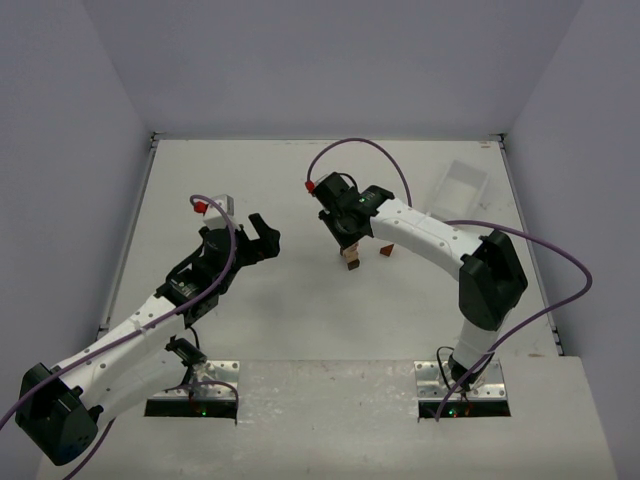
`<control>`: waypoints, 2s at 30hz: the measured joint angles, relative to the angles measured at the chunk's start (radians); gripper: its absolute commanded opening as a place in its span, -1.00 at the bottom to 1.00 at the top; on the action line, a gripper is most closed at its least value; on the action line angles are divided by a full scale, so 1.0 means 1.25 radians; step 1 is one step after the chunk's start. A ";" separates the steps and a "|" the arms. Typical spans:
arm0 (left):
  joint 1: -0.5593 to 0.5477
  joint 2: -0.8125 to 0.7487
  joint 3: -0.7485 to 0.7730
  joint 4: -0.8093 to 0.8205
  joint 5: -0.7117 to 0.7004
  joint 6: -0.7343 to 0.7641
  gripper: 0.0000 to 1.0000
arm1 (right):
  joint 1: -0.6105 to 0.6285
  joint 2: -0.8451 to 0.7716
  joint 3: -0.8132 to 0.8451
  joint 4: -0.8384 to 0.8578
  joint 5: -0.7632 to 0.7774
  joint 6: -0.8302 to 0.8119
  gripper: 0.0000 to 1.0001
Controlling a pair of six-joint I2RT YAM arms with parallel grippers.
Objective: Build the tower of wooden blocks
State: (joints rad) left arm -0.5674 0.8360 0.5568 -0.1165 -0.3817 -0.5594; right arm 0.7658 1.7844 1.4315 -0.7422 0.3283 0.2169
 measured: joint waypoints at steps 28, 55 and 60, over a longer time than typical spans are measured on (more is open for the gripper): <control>0.000 0.000 0.000 0.000 0.000 -0.003 1.00 | 0.000 0.000 -0.011 0.000 -0.012 0.001 -0.54; 0.000 0.000 0.000 0.000 0.007 -0.003 1.00 | 0.000 0.000 -0.025 0.008 0.003 0.003 -0.44; 0.000 0.000 0.000 0.000 0.007 -0.003 1.00 | 0.000 0.000 -0.027 0.015 0.003 0.003 -0.43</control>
State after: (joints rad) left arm -0.5674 0.8358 0.5564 -0.1165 -0.3728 -0.5629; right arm 0.7658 1.7844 1.3979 -0.7231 0.3323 0.2207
